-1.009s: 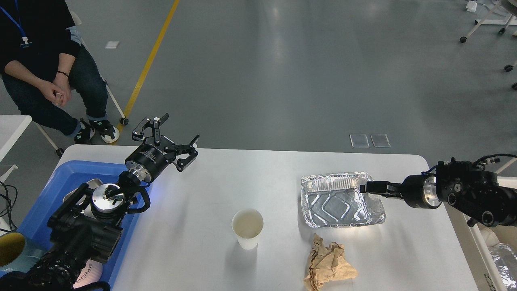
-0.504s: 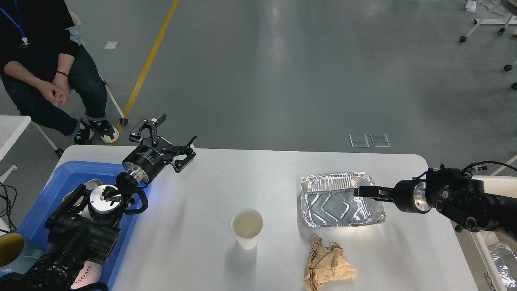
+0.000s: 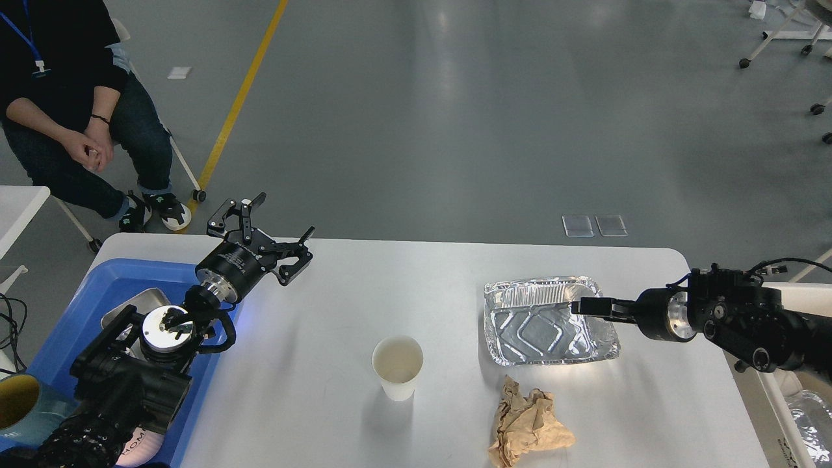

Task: Tidy desktop
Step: 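Grasp the foil tray edge with the right gripper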

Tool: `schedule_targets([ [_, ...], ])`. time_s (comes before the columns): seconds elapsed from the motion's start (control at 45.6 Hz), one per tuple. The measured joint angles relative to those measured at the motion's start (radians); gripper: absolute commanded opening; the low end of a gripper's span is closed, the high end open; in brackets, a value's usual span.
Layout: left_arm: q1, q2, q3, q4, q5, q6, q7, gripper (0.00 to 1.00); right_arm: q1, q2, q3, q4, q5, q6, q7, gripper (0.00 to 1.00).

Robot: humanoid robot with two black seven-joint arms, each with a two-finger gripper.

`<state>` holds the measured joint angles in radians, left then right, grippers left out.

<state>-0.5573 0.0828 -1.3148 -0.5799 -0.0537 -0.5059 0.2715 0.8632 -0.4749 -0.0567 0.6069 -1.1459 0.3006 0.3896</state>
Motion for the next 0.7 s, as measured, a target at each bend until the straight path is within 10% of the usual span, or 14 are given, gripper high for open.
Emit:
schedule_targets([
  [0.702, 0.013, 0.018, 0.0, -0.001, 0.0, 0.0, 0.002, 1.0, -0.017, 0.016, -0.001, -0.05, -0.002, -0.002, 0.003, 1.0],
])
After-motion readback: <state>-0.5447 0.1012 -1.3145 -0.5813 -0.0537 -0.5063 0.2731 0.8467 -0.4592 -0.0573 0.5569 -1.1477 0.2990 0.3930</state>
